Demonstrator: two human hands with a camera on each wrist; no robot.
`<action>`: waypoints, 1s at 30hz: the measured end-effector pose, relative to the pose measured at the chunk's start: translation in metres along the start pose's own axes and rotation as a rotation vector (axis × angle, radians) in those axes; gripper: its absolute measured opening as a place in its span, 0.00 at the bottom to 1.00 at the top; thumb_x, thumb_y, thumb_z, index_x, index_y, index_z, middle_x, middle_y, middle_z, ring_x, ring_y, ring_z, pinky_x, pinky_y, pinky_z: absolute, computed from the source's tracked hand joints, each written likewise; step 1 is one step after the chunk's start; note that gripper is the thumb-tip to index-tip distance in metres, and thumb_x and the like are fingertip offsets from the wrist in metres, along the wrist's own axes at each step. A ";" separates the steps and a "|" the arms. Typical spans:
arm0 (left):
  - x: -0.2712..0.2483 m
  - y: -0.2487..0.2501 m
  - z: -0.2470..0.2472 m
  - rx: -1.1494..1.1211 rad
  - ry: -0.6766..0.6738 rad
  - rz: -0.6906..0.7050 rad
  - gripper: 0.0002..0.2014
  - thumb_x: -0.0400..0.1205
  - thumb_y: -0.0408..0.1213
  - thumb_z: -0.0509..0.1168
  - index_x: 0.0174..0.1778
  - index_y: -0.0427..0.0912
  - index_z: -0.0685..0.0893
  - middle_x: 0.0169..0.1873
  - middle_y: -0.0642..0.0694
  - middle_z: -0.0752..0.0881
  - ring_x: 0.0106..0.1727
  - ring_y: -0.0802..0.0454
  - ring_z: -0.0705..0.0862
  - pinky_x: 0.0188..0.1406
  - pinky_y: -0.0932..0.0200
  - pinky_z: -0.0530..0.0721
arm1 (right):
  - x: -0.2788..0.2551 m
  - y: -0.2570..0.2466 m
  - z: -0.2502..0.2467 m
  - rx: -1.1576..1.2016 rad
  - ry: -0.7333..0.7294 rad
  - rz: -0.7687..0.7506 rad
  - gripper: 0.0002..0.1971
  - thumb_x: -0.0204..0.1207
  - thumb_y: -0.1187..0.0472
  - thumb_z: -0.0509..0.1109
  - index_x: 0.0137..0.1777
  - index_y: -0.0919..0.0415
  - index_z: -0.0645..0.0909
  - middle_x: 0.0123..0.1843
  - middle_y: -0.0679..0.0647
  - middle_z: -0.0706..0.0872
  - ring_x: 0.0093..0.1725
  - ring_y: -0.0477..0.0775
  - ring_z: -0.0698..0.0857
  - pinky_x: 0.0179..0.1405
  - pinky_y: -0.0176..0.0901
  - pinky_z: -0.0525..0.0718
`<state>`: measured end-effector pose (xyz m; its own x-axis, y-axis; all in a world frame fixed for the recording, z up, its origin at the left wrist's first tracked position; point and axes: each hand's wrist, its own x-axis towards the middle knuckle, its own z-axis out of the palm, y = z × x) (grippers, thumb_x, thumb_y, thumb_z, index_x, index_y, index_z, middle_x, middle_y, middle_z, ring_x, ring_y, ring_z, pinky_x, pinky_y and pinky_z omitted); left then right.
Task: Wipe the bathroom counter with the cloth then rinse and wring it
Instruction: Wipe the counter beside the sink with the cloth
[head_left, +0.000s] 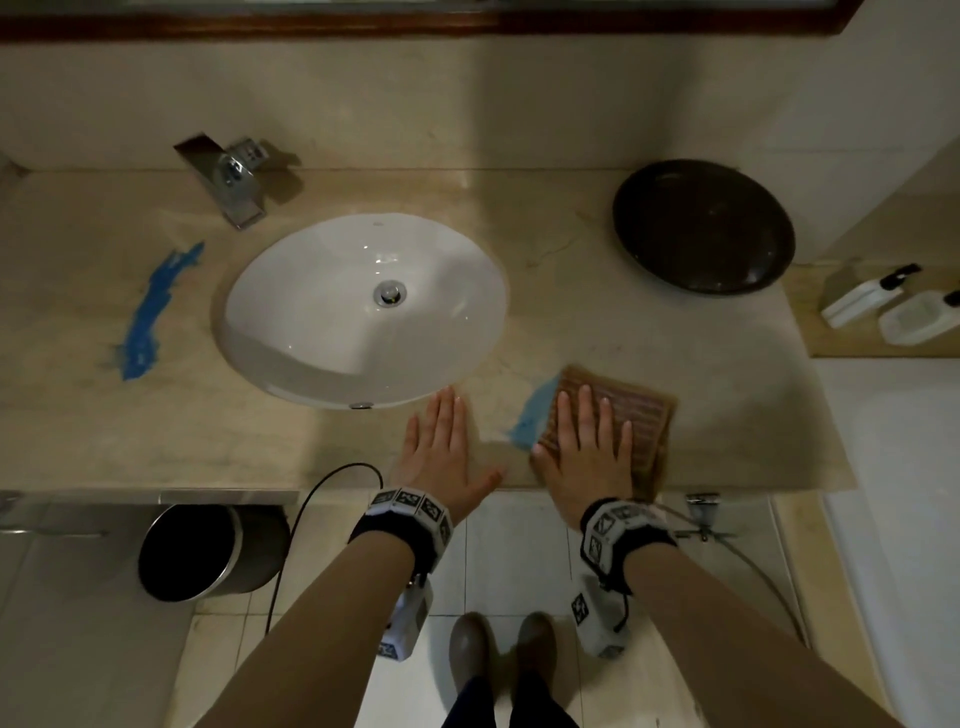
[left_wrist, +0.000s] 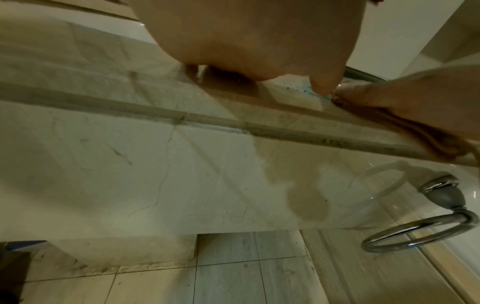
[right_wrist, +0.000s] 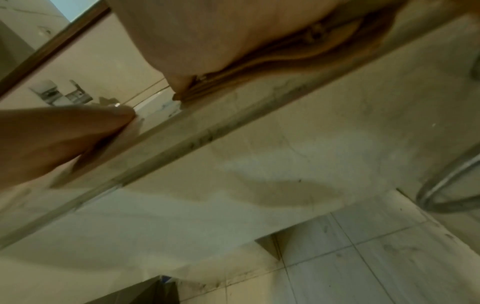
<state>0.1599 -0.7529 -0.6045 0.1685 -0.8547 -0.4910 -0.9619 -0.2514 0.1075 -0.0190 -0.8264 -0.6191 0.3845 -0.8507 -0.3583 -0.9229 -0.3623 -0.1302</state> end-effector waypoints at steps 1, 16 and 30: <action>0.000 0.000 -0.001 -0.001 -0.002 0.003 0.50 0.77 0.72 0.37 0.80 0.37 0.27 0.80 0.41 0.25 0.81 0.45 0.27 0.82 0.43 0.36 | -0.008 -0.003 0.002 0.001 -0.012 -0.005 0.42 0.69 0.34 0.22 0.83 0.53 0.30 0.84 0.55 0.29 0.83 0.62 0.33 0.78 0.64 0.30; -0.002 -0.005 -0.006 -0.082 0.008 0.049 0.40 0.84 0.56 0.43 0.80 0.38 0.28 0.80 0.41 0.27 0.80 0.49 0.25 0.80 0.47 0.30 | -0.001 -0.026 0.003 0.031 -0.009 -0.033 0.41 0.69 0.33 0.23 0.81 0.54 0.27 0.84 0.55 0.29 0.83 0.61 0.32 0.79 0.64 0.31; -0.002 -0.007 -0.005 -0.141 -0.001 0.065 0.38 0.84 0.51 0.44 0.81 0.38 0.30 0.80 0.42 0.27 0.80 0.49 0.25 0.82 0.45 0.33 | 0.016 -0.045 0.002 0.014 0.015 -0.056 0.44 0.69 0.30 0.19 0.83 0.53 0.30 0.85 0.56 0.32 0.84 0.62 0.36 0.79 0.65 0.33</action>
<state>0.1672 -0.7515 -0.6003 0.1072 -0.8709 -0.4796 -0.9310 -0.2573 0.2591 0.0282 -0.8230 -0.6208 0.4353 -0.8351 -0.3363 -0.9003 -0.4039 -0.1624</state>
